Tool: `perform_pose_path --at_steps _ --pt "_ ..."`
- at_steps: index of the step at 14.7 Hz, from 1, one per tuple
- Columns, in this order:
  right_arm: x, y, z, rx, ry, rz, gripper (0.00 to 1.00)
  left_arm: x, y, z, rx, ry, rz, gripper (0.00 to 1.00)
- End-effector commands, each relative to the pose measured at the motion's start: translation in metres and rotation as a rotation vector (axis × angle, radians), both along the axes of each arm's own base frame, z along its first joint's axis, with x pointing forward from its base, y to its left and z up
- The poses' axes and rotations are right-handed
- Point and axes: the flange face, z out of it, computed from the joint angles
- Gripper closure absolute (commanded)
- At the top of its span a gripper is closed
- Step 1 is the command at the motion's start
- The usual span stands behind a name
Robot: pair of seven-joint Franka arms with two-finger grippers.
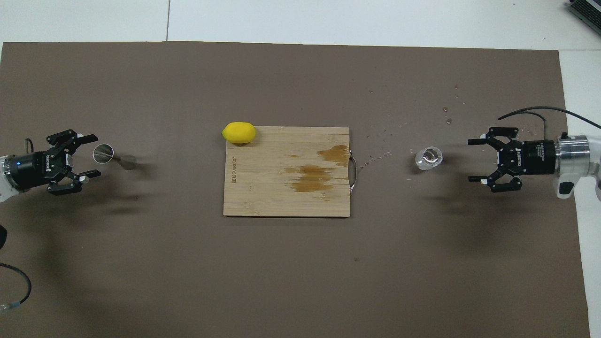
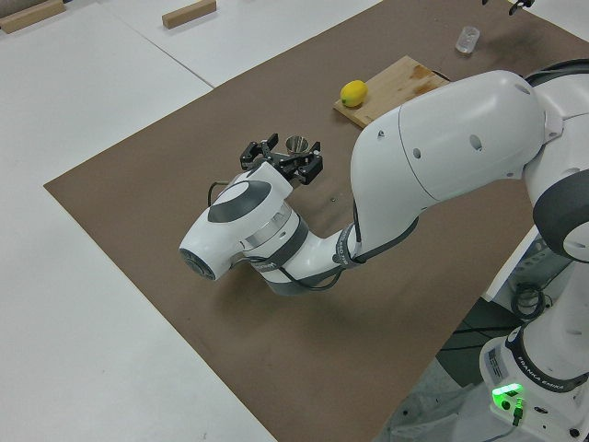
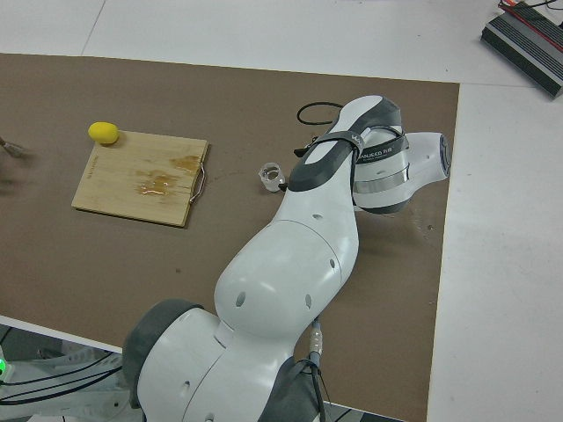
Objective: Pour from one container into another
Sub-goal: 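Advance the right gripper toward the glass cup while the left gripper advances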
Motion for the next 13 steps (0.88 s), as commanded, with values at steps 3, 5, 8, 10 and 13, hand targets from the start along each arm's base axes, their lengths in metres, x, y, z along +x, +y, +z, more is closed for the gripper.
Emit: perform_pose_path --at_steps 3,5,8,10,13 --pt "0.009 0.004 -0.029 0.031 -0.03 -0.007 0.0 0.005 -0.007 -0.005 -0.008 -0.08 -0.012 0.0" --pt "0.01 0.009 -0.038 0.026 -0.062 0.026 0.0 0.005 -0.007 -0.007 0.001 -0.103 -0.01 0.0" --pt "0.014 0.008 -0.042 -0.006 -0.074 0.008 0.0 0.005 -0.006 -0.009 0.003 -0.119 -0.008 0.0" --pt "0.013 0.006 -0.048 -0.019 -0.067 0.015 0.0 0.004 -0.005 -0.011 0.009 -0.16 -0.009 0.0" --pt "0.019 0.005 -0.045 -0.018 -0.08 0.013 0.0 0.003 -0.006 -0.021 0.009 -0.18 -0.013 0.0"
